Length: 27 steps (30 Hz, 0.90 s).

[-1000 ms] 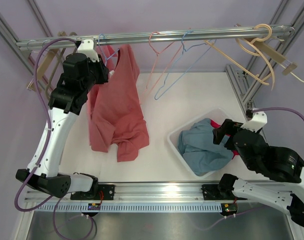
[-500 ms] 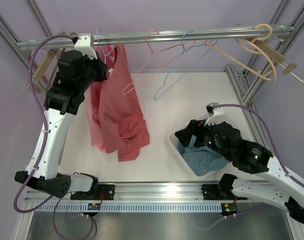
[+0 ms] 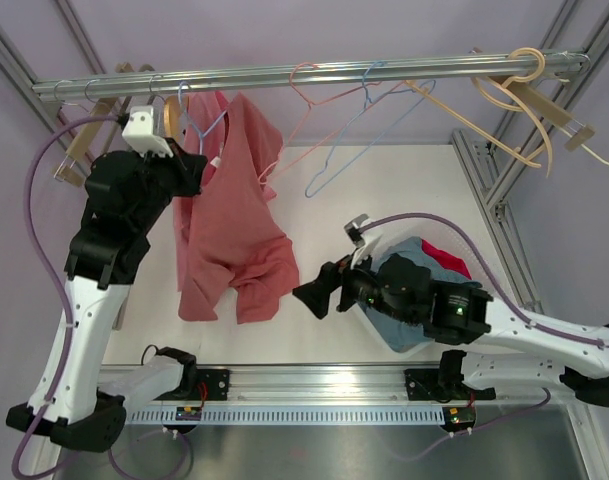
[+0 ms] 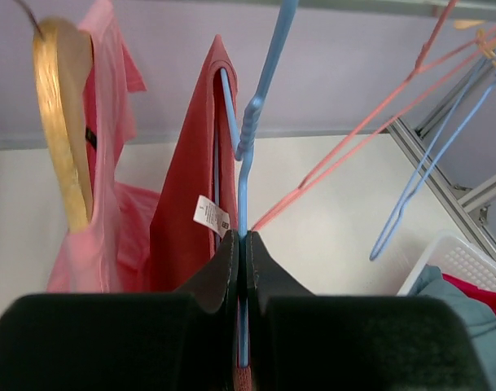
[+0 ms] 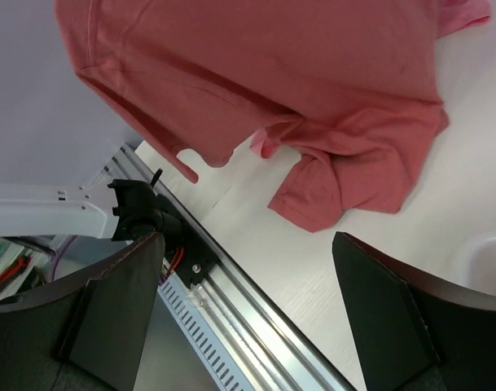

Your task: Remove the t-shirt from the hanger

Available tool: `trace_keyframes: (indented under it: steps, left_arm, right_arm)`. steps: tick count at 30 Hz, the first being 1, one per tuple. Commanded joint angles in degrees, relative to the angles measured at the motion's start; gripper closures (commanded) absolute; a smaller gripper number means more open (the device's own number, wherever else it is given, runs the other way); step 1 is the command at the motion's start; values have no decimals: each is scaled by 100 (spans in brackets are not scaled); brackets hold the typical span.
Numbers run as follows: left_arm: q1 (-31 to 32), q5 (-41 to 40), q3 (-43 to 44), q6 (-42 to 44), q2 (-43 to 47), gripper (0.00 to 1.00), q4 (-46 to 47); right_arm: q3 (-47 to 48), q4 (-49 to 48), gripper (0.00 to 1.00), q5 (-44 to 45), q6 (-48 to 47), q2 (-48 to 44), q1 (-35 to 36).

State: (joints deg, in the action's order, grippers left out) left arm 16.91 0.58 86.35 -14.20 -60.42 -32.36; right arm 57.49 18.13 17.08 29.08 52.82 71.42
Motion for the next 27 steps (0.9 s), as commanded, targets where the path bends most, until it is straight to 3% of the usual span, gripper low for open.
trace_keyframes:
  steps: [1, 13, 23, 27]
  left_arm:
    - [-21, 214, -451, -495, 634, 100, 643]
    - [-12, 724, -1866, -1998, 2508, 100, 634]
    - [-12, 830, -1858, -2184, 2975, 100, 485]
    - [-12, 777, -1867, -2219, 2984, 100, 494]
  right_arm:
    - [341, -757, 7, 146, -385, 474, 346]
    - [1659, -1698, 0, 224, -930, 3058, 1585]
    - [2643, -1593, 5, 576, -1062, 4262, 2244]
    - [2811, -1593, 49, 805, -1133, 4404, 2421]
